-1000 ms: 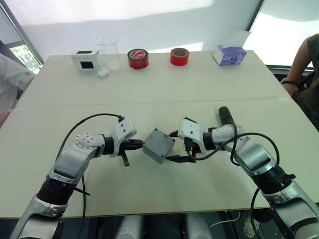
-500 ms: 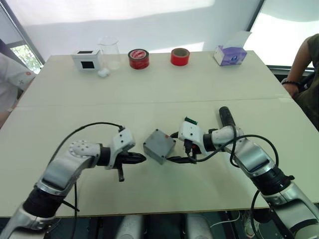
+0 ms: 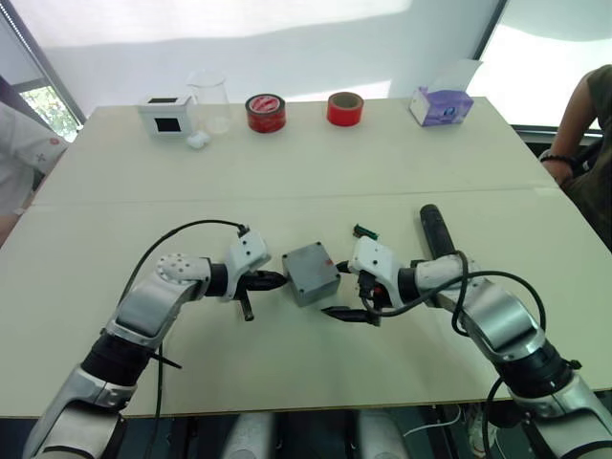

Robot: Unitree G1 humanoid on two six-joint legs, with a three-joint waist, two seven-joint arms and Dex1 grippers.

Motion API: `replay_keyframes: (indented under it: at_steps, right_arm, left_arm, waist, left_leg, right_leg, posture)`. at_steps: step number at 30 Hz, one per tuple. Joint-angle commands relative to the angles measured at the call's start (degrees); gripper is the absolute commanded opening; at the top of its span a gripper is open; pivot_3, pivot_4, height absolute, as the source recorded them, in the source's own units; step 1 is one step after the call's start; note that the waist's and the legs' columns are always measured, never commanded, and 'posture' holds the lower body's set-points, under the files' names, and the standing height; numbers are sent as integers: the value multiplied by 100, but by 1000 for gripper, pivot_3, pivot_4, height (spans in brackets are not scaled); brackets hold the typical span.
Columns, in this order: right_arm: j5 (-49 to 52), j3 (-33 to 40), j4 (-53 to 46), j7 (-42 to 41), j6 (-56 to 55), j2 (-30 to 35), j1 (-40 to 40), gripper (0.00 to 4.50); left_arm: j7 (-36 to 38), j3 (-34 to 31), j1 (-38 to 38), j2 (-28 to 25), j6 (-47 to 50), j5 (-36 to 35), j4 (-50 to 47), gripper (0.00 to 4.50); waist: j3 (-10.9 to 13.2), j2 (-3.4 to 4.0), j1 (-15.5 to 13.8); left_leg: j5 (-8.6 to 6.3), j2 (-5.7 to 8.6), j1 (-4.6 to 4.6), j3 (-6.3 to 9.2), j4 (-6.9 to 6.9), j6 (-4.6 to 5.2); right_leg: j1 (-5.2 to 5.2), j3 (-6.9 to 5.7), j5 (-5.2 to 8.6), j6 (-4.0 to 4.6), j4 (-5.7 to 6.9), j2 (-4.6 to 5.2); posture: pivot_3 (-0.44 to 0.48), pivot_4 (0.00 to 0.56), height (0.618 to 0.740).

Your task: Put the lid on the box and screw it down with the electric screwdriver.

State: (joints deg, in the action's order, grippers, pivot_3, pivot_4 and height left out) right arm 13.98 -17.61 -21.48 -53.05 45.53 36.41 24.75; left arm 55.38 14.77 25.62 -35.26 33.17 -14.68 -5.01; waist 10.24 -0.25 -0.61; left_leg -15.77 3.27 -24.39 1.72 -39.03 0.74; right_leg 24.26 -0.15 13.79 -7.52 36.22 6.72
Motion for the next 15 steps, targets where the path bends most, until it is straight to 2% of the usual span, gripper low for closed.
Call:
replay_keyframes:
  at_steps: [1, 15]
  right_arm:
    - [204, 99, -371, 98, 142, -80, 25, 4424]
    - [305, 26, -456, 215, 297, -29, 59, 4424]
  left_arm:
    - [50, -121, 185, 64, -232, -3, -18, 0]
    - [-30, -184, 303, 206, -306, 78, 66, 0]
  waist:
    - [0, 0, 1]
    - [0, 0, -2]
  left_leg:
    - [0, 0, 0, 0, 0, 0]
    - [0, 0, 0, 0, 0, 0]
  right_leg:
    - [1, 0, 0, 0, 0, 0]
    - [0, 0, 0, 0, 1, 0]
  posture:
    - [0, 150, 740]
    - [0, 150, 740]
